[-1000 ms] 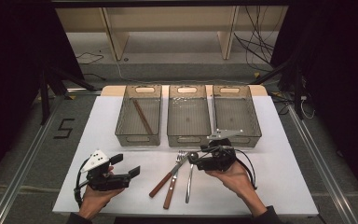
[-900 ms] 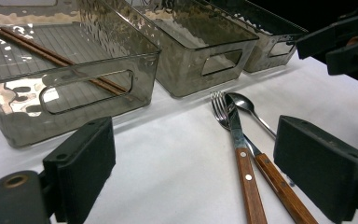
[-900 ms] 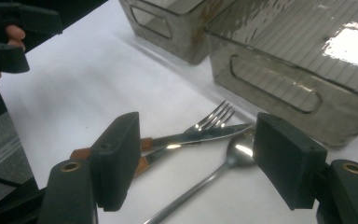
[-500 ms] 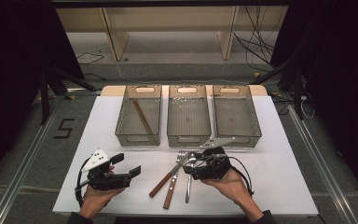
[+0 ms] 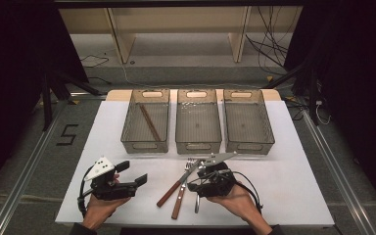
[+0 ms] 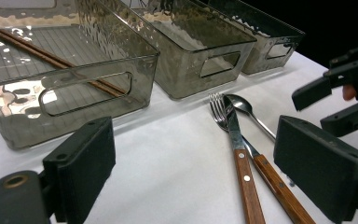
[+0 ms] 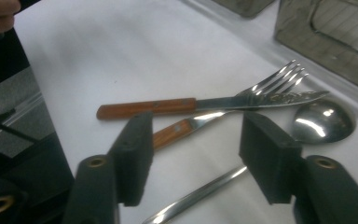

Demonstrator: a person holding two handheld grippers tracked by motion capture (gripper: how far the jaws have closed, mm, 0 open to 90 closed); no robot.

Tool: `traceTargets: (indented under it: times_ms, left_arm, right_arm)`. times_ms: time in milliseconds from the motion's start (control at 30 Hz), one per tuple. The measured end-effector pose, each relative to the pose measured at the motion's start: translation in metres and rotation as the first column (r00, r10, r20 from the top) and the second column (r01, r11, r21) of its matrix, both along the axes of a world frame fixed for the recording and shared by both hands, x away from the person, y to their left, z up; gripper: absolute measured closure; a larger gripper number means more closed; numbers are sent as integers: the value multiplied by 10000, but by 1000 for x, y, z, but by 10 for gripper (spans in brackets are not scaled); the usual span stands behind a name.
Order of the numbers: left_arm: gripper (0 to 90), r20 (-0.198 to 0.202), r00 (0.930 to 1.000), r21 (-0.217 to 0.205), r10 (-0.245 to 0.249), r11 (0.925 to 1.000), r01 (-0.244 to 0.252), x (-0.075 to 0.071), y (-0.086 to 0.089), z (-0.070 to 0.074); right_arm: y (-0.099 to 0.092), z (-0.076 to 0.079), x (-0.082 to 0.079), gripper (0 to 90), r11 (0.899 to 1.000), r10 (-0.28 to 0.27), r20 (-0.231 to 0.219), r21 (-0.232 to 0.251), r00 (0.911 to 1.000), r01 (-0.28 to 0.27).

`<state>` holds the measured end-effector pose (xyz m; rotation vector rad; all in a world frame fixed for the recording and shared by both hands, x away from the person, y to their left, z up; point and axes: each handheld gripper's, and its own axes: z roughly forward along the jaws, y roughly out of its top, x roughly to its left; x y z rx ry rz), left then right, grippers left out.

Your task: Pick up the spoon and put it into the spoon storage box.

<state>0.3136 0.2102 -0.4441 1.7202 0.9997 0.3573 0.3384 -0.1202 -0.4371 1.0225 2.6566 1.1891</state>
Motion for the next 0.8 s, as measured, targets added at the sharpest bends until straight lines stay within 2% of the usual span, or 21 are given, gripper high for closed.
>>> traceTargets:
  times_ms: [200, 400, 533, 700, 800]
  left_arm:
    - [123, -18, 10000, 41, -12, 10000, 12, 1, -2, 0]
    - [123, 6, 10000, 63, -15, 10000, 15, 1, -2, 0]
    - [123, 29, 10000, 119, -68, 9999, 67, 1, -2, 0]
    - [123, 23, 10000, 59, -33, 10000, 33, 0, -1, 0]
    - [123, 40, 10000, 41, -28, 10000, 28, 0, 0, 0]
  right_arm:
    - [5, -10, -4, 710, 9989, 373, -232, -288, 9990, -380]
    - [10, -18, -6, 857, 9957, 664, -379, -628, 9971, -687]
    - [14, -25, -9, 899, 9909, 905, -363, -967, 9952, -936]
    - [19, -33, -11, 900, 9848, 1078, -596, -1304, 9924, -1148]
    - [23, -36, -13, 900, 9784, 1230, -563, -1604, 9908, -1306]
